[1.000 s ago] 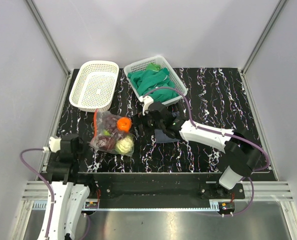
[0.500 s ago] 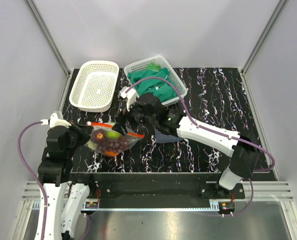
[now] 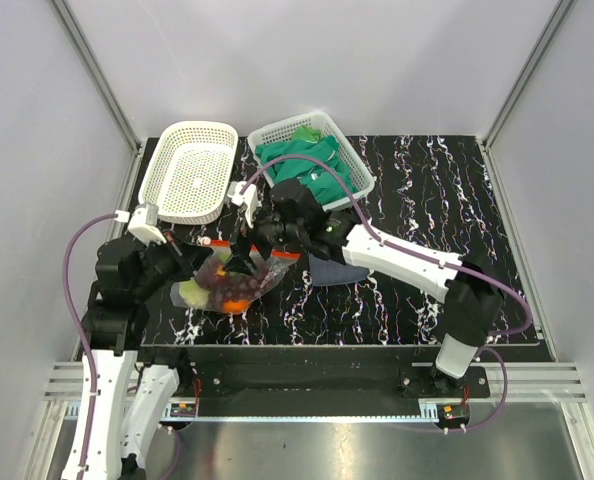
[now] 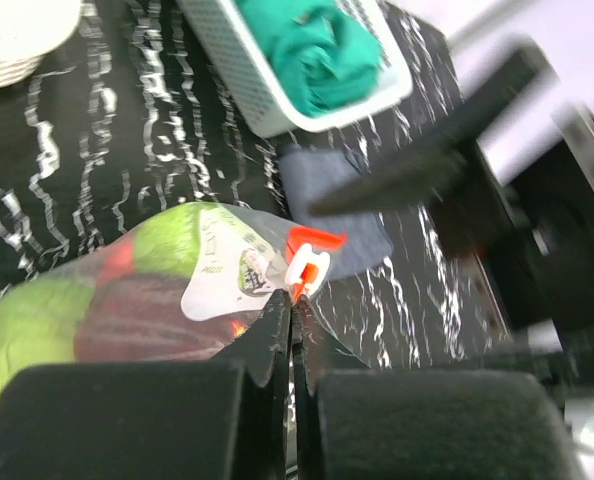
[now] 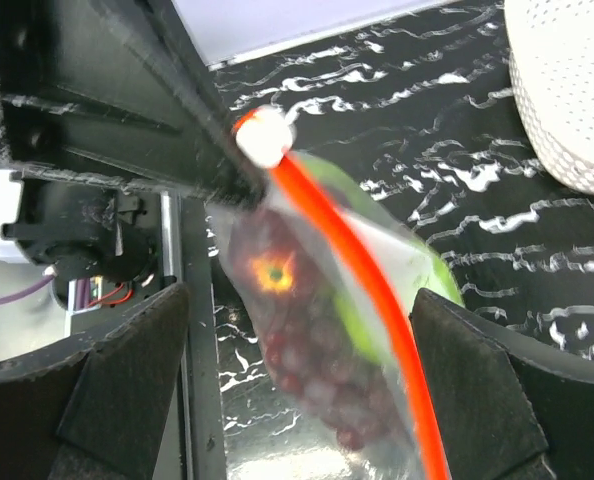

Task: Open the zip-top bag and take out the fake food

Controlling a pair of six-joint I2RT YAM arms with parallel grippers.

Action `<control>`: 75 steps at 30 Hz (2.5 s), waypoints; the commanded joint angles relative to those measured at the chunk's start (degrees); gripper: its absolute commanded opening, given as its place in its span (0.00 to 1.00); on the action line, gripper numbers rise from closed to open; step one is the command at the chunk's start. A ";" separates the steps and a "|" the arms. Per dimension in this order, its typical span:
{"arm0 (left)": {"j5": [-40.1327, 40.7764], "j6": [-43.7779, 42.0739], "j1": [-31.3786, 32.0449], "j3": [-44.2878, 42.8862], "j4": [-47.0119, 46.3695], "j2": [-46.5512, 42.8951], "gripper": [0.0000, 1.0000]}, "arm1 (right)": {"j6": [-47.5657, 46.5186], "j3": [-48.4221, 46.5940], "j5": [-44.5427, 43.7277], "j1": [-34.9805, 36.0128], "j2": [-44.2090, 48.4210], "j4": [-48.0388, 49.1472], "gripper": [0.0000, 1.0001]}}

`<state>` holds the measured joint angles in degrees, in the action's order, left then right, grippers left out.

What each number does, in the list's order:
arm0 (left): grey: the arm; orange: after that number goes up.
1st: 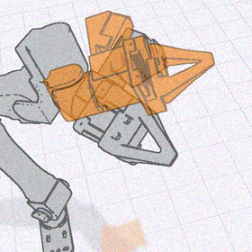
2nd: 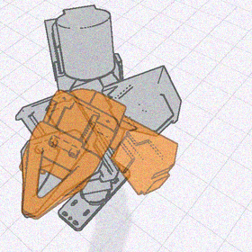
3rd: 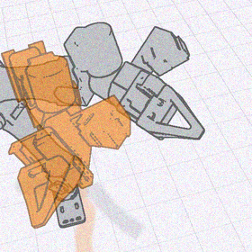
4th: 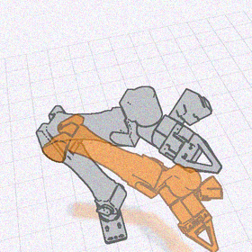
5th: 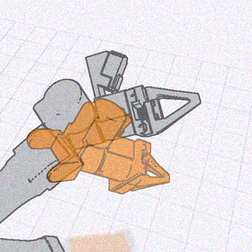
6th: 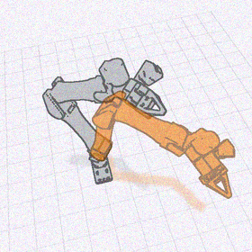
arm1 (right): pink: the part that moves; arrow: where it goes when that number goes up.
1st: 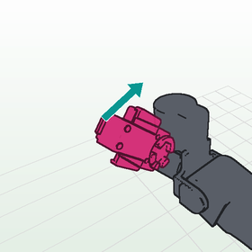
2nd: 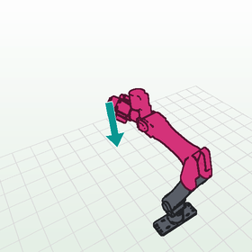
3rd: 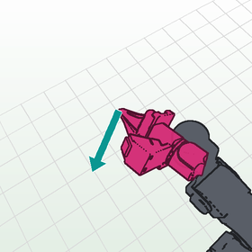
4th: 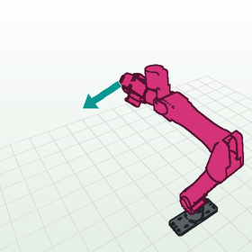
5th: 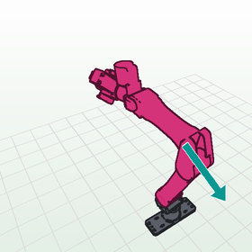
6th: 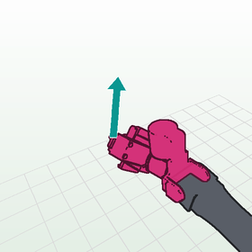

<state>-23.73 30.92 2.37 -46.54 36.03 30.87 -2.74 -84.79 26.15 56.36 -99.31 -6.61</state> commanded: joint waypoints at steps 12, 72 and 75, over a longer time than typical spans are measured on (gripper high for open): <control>-19.80 -16.41 -0.26 -3.73 -6.33 5.42 0.00 | -6.48 -5.73 24.38 -6.08 -5.99 0.02 0.70; -22.77 -16.33 -0.26 -5.49 -7.47 15.53 0.00 | 4.59 -14.17 23.60 -8.55 -7.04 -3.49 0.51; -22.16 -14.31 -0.26 -5.57 -7.03 15.88 0.00 | 3.98 -14.00 22.81 -8.02 -7.22 -3.76 0.51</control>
<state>-46.68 12.56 2.28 -50.76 32.42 46.89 2.39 -97.08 50.87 47.20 -106.28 -11.51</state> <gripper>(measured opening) 0.007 0.514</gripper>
